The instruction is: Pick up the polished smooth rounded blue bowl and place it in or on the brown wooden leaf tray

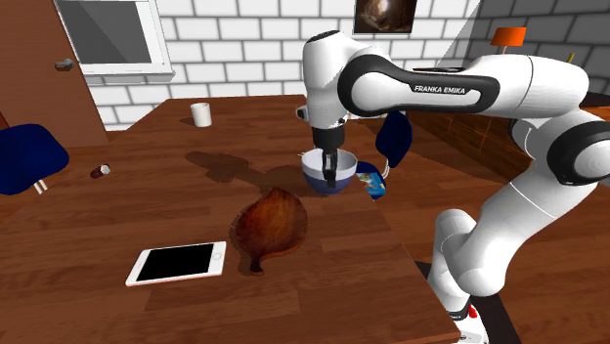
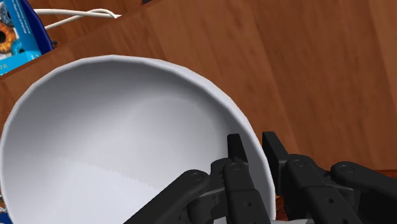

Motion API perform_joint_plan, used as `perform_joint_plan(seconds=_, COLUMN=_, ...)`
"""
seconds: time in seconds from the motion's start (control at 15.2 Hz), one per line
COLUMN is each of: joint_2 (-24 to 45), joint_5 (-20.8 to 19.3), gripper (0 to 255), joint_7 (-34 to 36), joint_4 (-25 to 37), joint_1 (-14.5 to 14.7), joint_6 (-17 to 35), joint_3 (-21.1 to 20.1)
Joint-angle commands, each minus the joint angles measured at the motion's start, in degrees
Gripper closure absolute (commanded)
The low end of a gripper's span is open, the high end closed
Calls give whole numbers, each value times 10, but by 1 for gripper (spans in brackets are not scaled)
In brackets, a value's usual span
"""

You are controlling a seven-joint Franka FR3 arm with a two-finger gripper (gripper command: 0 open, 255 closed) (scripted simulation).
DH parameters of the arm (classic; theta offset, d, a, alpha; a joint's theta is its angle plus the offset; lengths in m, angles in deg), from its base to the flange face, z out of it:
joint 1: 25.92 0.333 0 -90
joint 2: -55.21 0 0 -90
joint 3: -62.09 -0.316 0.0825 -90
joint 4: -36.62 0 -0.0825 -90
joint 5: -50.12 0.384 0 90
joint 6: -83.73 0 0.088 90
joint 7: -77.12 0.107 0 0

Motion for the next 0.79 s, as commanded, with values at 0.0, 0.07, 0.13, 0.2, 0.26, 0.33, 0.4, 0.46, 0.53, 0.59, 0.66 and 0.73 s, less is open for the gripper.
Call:
perform_joint_plan(seconds=0.0, joint_2=4, joint_5=-1, gripper=255, joint_7=-2, joint_4=18, joint_1=0, joint_6=-14, joint_3=0)
perform_joint_plan(seconds=0.07, joint_2=7, joint_5=-1, gripper=255, joint_7=-3, joint_4=29, joint_1=-1, joint_6=-21, joint_3=0)
perform_joint_plan(seconds=0.13, joint_2=10, joint_5=-1, gripper=255, joint_7=-3, joint_4=39, joint_1=-1, joint_6=-29, joint_3=0)
perform_joint_plan(seconds=0.2, joint_2=13, joint_5=-1, gripper=255, joint_7=-4, joint_4=50, joint_1=-1, joint_6=-36, joint_3=0)
perform_joint_plan(seconds=0.26, joint_2=16, joint_5=-1, gripper=255, joint_7=-4, joint_4=60, joint_1=-1, joint_6=-44, joint_3=0)
perform_joint_plan(seconds=0.33, joint_2=19, joint_5=-1, gripper=255, joint_7=-5, joint_4=71, joint_1=-1, joint_6=-52, joint_3=0)
perform_joint_plan(seconds=0.4, joint_2=23, joint_5=-1, gripper=255, joint_7=-6, joint_4=82, joint_1=-1, joint_6=-59, joint_3=-1)
perform_joint_plan(seconds=0.46, joint_2=26, joint_5=-1, gripper=255, joint_7=-6, joint_4=94, joint_1=-1, joint_6=-67, joint_3=-1)
perform_joint_plan(seconds=0.53, joint_2=30, joint_5=-1, gripper=255, joint_7=-7, joint_4=105, joint_1=-1, joint_6=-75, joint_3=-1)
perform_joint_plan(seconds=0.59, joint_2=34, joint_5=-2, gripper=255, joint_7=-7, joint_4=117, joint_1=-1, joint_6=-82, joint_3=-1)
perform_joint_plan(seconds=0.66, joint_2=38, joint_5=-2, gripper=255, joint_7=-8, joint_4=128, joint_1=-1, joint_6=-90, joint_3=-1)
perform_joint_plan(seconds=0.73, joint_2=42, joint_5=-2, gripper=255, joint_7=-9, joint_4=140, joint_1=-2, joint_6=-98, joint_3=-1)
